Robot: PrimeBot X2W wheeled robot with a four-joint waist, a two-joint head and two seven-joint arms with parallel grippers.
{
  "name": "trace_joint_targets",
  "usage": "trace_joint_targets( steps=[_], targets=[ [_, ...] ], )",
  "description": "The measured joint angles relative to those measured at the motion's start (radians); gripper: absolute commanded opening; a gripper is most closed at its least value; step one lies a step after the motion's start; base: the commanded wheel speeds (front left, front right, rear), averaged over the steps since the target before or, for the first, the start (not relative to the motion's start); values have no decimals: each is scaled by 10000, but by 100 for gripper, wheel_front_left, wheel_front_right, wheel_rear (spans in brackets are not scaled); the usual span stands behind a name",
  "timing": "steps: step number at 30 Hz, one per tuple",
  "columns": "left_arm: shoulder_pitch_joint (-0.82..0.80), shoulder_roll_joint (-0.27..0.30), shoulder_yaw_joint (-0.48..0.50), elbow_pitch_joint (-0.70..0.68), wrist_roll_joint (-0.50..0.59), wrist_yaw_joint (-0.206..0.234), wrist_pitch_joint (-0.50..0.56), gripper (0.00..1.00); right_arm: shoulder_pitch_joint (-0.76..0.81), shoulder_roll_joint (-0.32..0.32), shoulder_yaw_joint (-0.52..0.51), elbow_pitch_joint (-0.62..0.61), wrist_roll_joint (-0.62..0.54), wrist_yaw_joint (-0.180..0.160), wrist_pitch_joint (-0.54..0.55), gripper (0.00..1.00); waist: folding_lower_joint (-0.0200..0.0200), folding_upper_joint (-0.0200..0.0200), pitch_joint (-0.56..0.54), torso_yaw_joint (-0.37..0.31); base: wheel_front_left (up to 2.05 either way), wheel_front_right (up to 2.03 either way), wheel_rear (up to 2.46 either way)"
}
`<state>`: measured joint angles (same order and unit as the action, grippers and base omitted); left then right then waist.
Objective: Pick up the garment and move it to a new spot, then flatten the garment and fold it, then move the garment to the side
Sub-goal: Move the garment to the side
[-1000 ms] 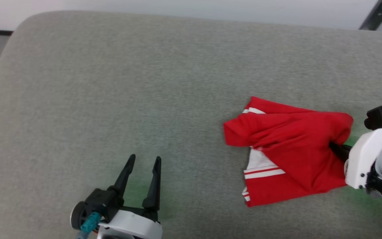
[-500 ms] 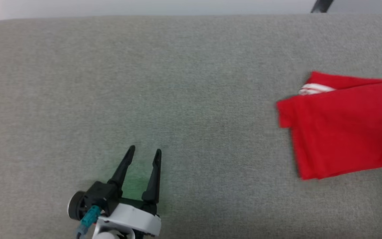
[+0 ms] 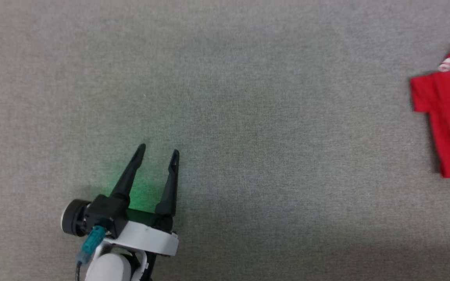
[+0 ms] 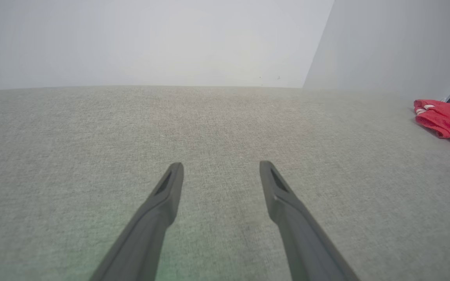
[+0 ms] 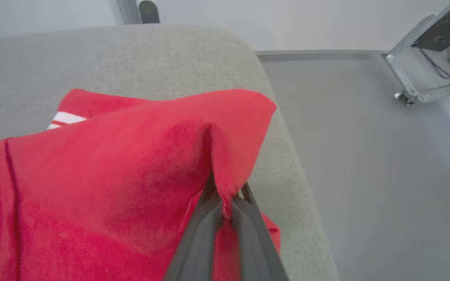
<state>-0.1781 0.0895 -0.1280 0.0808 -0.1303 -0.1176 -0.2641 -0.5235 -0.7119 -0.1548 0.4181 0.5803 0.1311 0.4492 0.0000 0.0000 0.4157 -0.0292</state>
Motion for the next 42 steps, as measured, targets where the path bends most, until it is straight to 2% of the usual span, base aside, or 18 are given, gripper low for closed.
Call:
trace_joint_targets(
  steps=[6, 16, 17, 18, 19, 25, 30, 38, 42],
  targets=[
    [-78, 58, 86, -307, 192, -2, 0, 100, -873, 35, 119, 1720, -548, 0, -1162, 0, 0, 0, 504, 74, 0, 0, 0],
    [-58, 98, 167, -408, 322, 4, 0, 100, -1702, 201, 1078, 3505, -999, 0, -2336, 0, 0, 0, 606, 19, 0, 0, 0],
    [-58, 98, 159, -407, 322, 2, 0, 100, -1750, 203, 1164, 3636, -1003, 0, -2418, 22, -1, 0, 570, 11, 0, 0, 0],
    [-59, 96, 155, -401, 320, 2, 0, 100, -1827, 201, 1250, 3777, -1011, 0, -2487, 51, -1, 0, 526, 0, 0, 0, 0],
    [-59, 88, 142, -385, 320, 2, 0, 100, -1868, 192, 1302, 3885, -1012, 0, -2587, 99, 0, 0, 474, -9, 0, 0, 0],
    [-14, 21, 109, -198, 247, -2, 0, 100, -1939, 61, 1724, 4217, -1060, 0, -3041, 100, 0, 0, -54, -23, 0, 0, 0],
    [335, -50, 192, 54, 138, -12, 2, 100, -1585, 94, 2426, 3731, -907, 0, -3517, 100, 0, 0, -740, -5, 0, 0, 0],
    [929, 2, 610, 466, -96, -54, 0, 100, -299, 1014, 3983, 2071, -529, 2, -4228, 100, -1, 0, -2020, 36, 0, 0, 0],
    [1228, 77, 725, 752, -96, -56, 0, 100, 259, 1538, 4316, 1296, -389, 2, -4529, 100, 0, 0, -2637, 53, 0, 0, 0]
  ],
)
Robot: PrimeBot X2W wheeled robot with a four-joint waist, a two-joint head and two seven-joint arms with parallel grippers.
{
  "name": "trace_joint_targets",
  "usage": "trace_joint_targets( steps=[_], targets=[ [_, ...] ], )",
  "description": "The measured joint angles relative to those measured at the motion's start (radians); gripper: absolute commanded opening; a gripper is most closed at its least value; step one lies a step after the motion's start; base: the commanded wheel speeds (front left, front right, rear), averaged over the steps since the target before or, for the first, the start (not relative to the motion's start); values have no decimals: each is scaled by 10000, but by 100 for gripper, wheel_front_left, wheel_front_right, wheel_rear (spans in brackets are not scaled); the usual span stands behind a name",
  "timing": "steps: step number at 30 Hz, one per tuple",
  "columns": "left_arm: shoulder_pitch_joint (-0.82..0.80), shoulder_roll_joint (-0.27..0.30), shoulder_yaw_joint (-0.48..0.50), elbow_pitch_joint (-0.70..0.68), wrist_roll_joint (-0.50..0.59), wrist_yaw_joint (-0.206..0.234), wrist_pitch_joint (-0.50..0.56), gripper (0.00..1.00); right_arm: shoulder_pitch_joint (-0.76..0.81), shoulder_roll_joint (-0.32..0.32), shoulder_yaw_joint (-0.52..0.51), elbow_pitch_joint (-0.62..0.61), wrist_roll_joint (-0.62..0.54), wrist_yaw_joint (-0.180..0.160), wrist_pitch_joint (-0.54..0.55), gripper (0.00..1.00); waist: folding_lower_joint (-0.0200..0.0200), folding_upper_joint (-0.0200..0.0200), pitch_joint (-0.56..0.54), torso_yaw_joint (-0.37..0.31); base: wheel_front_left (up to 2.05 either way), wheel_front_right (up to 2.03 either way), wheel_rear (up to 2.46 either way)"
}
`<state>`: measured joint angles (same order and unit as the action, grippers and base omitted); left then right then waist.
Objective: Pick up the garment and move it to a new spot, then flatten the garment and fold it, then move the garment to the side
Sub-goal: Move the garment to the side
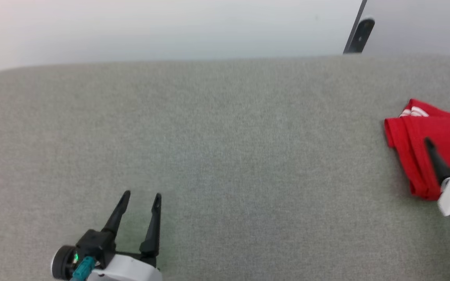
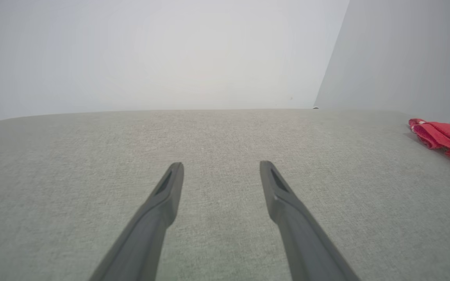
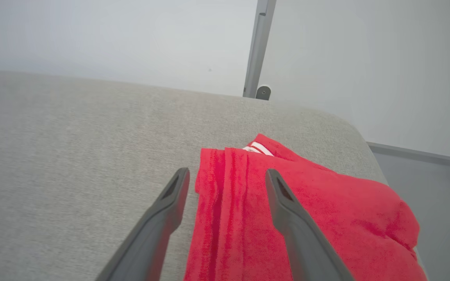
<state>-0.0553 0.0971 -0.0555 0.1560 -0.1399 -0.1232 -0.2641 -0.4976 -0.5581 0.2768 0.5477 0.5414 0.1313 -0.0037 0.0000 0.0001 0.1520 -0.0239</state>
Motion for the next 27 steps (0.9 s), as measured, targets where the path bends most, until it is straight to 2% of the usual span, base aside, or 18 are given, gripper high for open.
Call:
trace_joint_targets(
  steps=[6, 14, 19, 27],
  targets=[
    [243, 125, 267, 462, -146, 0, 0, 100, 757, 880, -19, -888, -2, -2, -376, 100, 0, 0, -810, 41, 0, 0, 0],
    [667, 173, 514, 815, -232, 4, 0, 100, 2234, 1939, -602, -1885, -230, -2, -593, 100, 0, 0, -1497, 171, 0, 0, 0],
    [1036, 169, 635, 646, -276, 59, 0, 100, 3160, 2332, -918, -2652, -454, 0, -378, 100, 0, 0, -1551, 135, 0, 0, 0],
    [1948, -84, 844, -230, -502, 332, 0, 100, 4757, 2803, -2148, -4151, -671, -2, 84, 100, 0, 0, -1420, 11, 0, 0, 0]
  ],
)
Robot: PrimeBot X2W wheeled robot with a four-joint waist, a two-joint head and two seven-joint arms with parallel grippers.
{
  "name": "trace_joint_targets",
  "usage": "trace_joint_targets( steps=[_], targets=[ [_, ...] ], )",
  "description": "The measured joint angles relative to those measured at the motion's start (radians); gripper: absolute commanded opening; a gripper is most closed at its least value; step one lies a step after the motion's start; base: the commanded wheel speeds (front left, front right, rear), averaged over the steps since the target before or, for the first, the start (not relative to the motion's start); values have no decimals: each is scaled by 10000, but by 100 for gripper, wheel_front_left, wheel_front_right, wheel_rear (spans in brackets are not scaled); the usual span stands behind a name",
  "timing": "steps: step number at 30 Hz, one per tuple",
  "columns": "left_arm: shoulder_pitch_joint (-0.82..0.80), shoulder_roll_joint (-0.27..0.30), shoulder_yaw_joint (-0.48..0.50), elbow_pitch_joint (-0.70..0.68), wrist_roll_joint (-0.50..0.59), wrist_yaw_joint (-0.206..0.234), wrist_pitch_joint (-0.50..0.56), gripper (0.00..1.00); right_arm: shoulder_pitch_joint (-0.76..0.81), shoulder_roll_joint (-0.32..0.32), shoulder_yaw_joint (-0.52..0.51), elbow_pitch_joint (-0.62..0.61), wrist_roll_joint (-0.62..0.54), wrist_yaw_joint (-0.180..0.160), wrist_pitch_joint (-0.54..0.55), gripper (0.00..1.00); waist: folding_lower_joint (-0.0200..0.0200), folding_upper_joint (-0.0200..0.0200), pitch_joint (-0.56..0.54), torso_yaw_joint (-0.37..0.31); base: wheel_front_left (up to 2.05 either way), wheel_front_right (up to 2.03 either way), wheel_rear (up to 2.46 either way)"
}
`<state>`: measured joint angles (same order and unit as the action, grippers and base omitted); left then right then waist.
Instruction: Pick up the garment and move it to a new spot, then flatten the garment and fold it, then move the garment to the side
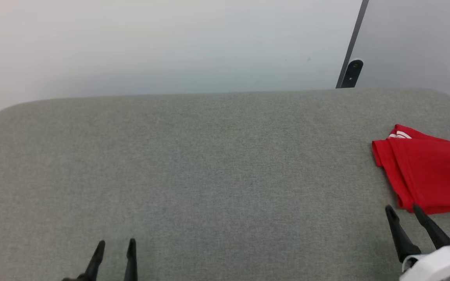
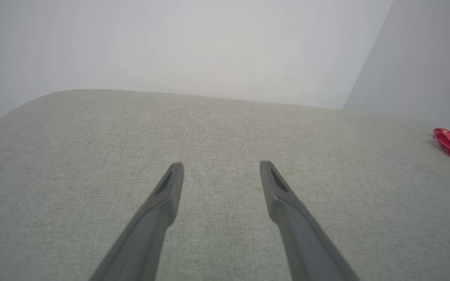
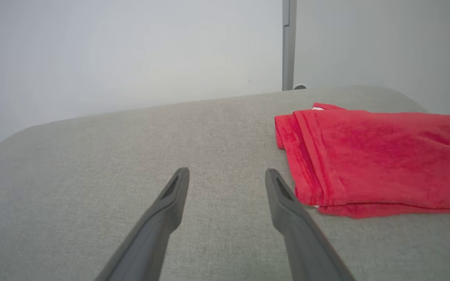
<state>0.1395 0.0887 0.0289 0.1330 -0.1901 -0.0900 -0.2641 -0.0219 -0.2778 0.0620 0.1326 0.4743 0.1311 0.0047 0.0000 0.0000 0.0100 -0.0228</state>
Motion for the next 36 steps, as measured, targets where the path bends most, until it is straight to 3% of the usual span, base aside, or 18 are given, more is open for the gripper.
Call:
trace_joint_targets(
  steps=[11, 36],
  targets=[
    [760, -176, -125, -913, -81, 313, 0, 100, 972, 500, -740, -1478, -431, 0, 698, 100, 0, 0, 167, -99, 0, 0, 0],
    [753, -65, -441, -1022, -48, 520, 56, 100, 1087, 663, -635, -1814, -523, 0, 1016, 100, 0, 0, 79, -5, 0, 0, 0]
  ],
)
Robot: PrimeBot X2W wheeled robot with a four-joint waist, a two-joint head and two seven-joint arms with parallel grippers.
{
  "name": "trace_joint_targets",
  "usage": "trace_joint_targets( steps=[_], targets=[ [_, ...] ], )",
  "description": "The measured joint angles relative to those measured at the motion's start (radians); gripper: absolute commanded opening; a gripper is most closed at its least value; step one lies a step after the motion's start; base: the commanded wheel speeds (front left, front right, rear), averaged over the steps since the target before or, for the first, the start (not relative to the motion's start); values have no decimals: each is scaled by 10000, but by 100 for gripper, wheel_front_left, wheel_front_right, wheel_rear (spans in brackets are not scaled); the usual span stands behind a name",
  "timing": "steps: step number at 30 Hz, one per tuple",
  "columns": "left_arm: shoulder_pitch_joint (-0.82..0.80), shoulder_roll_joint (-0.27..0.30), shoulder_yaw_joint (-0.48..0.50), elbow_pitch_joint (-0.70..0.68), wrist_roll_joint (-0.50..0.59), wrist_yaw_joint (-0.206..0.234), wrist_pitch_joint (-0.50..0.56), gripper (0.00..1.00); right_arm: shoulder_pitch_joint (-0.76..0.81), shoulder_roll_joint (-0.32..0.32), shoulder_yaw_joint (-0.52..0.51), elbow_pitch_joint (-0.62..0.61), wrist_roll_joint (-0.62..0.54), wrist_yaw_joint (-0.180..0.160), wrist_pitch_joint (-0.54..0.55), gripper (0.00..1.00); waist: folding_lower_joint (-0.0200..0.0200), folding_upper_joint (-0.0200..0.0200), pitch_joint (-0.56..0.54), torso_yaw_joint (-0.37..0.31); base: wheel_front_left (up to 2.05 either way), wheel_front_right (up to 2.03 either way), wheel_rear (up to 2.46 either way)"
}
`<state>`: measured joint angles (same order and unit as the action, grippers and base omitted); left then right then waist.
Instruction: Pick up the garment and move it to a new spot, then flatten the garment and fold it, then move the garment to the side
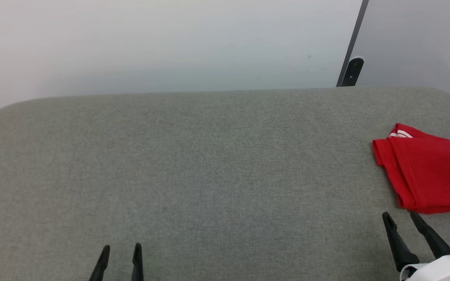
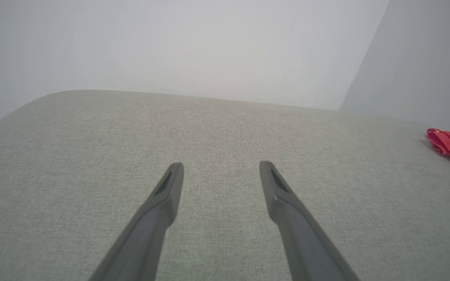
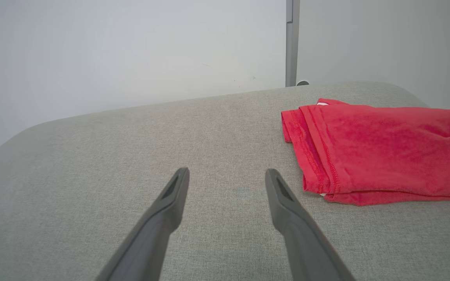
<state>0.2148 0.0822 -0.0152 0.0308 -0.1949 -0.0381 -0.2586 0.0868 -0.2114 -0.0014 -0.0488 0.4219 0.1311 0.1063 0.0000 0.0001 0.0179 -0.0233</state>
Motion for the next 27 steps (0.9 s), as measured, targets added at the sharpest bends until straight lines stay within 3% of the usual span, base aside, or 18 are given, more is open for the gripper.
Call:
trace_joint_targets(
  steps=[15, 16, 21, 27],
  targets=[
    [10, 98, -138, 4, -58, 46, 77, 100, 1, -6, 173, -10, 63, 0, 4, 100, 0, 0, -74, -3, 0, 0, 0],
    [6, 90, -140, 48, -65, 38, 77, 0, 4, 6, 174, 29, 65, 0, 4, 0, 0, 0, -74, -2, 0, 0, 0],
    [12, 15, -163, 495, -121, 25, 155, 0, 124, 167, 217, 514, 113, 0, 29, 0, 0, 0, -76, -1, 0, 0, 0],
    [-97, -2, -105, 642, -1267, -27, 403, 0, 92, 295, 151, 731, 1026, 0, 29, 0, 0, 0, -80, 9, 0, 0, 0]
  ],
)
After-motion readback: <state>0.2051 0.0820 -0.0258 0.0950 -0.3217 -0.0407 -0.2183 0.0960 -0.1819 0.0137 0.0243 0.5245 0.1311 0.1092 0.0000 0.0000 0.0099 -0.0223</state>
